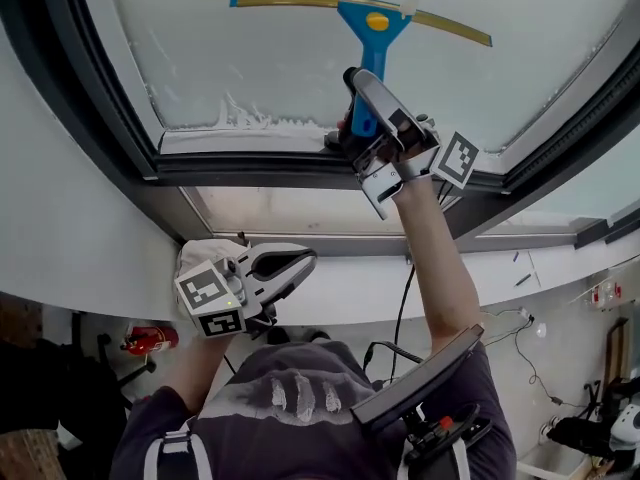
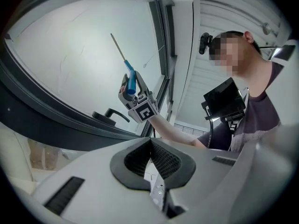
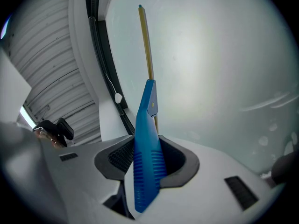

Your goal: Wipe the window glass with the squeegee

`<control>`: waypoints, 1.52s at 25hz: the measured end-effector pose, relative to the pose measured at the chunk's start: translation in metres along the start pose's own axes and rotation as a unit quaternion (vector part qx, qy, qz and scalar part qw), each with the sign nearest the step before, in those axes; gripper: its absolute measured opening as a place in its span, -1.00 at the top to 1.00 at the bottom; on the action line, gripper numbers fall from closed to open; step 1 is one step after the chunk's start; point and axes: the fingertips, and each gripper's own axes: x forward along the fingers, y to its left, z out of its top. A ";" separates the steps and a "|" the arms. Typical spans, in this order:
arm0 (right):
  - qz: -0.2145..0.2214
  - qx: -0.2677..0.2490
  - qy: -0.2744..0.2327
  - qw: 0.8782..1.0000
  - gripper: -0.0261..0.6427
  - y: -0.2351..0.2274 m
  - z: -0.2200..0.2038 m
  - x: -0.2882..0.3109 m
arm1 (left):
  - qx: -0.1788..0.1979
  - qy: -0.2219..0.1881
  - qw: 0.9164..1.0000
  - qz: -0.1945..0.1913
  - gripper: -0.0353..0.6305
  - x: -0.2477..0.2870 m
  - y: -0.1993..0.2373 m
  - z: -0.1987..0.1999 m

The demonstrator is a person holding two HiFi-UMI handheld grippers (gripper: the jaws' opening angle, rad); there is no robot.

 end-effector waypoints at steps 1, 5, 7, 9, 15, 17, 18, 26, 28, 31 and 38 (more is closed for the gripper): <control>0.000 0.003 -0.001 1.000 0.50 -0.001 -0.002 -0.002 | 0.002 -0.001 1.000 0.009 0.88 -0.002 0.001 0.001; 0.004 0.012 -0.005 1.000 0.50 -0.006 -0.009 -0.007 | 0.008 -0.005 0.999 0.041 0.88 -0.007 0.003 0.005; 0.001 0.020 -0.013 1.000 0.50 -0.008 -0.013 -0.010 | 0.009 -0.006 0.999 0.052 0.88 -0.007 0.002 0.006; 0.000 0.029 -0.018 0.999 0.50 -0.011 -0.017 -0.013 | 0.011 -0.007 0.998 0.058 0.88 -0.006 0.000 0.007; 0.004 0.033 -0.003 0.999 0.50 -0.016 -0.023 -0.017 | 0.024 -0.016 0.996 0.079 0.88 -0.007 -0.005 0.013; 0.007 0.035 0.002 0.999 0.50 -0.015 -0.025 -0.018 | 0.025 -0.019 0.996 0.085 0.88 -0.007 -0.005 0.012; 0.008 0.039 0.003 0.999 0.50 -0.015 -0.027 -0.019 | 0.025 -0.019 0.996 0.087 0.88 -0.007 -0.006 0.012; 0.006 0.076 0.011 0.997 0.50 -0.018 -0.040 -0.030 | 0.028 -0.017 0.995 0.094 0.88 0.004 -0.009 0.005; 0.006 0.084 0.013 0.996 0.50 -0.019 -0.043 -0.032 | 0.026 -0.017 0.995 0.096 0.88 0.006 -0.008 0.003; -0.005 0.092 0.013 0.996 0.50 -0.023 -0.046 -0.040 | 0.018 -0.015 0.995 0.093 0.88 0.009 -0.007 -0.001; -0.014 0.104 0.016 0.994 0.50 -0.032 -0.053 -0.046 | 0.013 -0.021 0.994 0.108 0.88 0.005 -0.002 0.002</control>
